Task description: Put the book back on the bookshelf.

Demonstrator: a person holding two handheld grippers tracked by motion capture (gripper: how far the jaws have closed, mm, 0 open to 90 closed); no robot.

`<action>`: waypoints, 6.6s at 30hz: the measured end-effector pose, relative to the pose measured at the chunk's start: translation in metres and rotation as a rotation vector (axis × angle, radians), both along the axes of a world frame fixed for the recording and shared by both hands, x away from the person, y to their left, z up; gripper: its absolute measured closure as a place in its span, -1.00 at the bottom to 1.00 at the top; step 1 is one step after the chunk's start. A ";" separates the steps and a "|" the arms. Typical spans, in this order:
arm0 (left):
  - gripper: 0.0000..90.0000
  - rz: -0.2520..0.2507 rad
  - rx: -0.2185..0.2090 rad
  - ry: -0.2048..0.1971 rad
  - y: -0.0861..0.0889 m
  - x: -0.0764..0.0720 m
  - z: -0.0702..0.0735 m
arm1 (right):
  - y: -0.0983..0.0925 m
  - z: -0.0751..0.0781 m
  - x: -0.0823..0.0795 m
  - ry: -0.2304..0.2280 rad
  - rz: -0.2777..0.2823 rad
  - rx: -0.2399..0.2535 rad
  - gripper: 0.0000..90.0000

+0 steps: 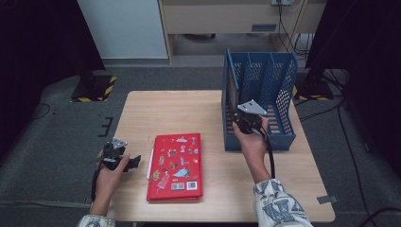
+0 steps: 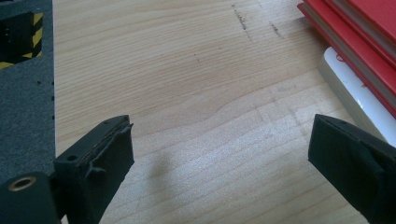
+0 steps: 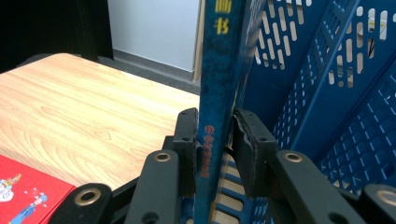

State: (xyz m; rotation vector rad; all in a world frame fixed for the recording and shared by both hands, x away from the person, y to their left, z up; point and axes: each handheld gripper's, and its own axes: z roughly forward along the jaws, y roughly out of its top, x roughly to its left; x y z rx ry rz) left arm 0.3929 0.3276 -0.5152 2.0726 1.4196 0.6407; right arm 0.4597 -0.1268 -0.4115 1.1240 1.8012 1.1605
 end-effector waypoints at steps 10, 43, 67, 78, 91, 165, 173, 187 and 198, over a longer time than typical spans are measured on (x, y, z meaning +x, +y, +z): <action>-0.87 -0.001 -0.001 -0.002 0.000 0.000 0.000 | 0.007 0.005 0.000 -0.015 0.013 0.008 0.50; -0.92 -0.016 -0.024 -0.021 -0.002 -0.004 0.004 | 0.003 0.002 -0.022 0.009 0.128 0.084 -0.26; -0.60 -0.155 -0.181 -0.086 -0.046 -0.048 0.027 | 0.028 -0.054 -0.096 0.140 0.351 0.111 -0.64; -0.42 -0.262 -0.191 -0.025 -0.070 -0.046 0.020 | 0.068 -0.087 -0.105 0.281 0.486 0.138 -0.65; -0.48 -0.273 -0.211 0.023 -0.079 -0.040 0.012 | 0.083 -0.106 -0.106 0.372 0.536 0.095 -0.68; -0.50 -0.372 -0.268 0.015 -0.094 -0.036 0.012 | 0.083 -0.110 -0.076 0.511 0.493 0.255 -0.66; -0.60 -0.361 -0.305 0.010 -0.093 -0.034 0.008 | 0.078 -0.105 -0.076 0.488 0.496 0.275 -0.44; -0.86 -0.340 -0.360 0.003 -0.089 -0.030 0.008 | 0.071 -0.092 -0.078 0.409 0.530 0.335 -0.07; -0.80 -0.337 -0.406 0.028 -0.088 -0.028 0.005 | 0.070 -0.090 -0.073 0.466 0.533 0.349 -0.07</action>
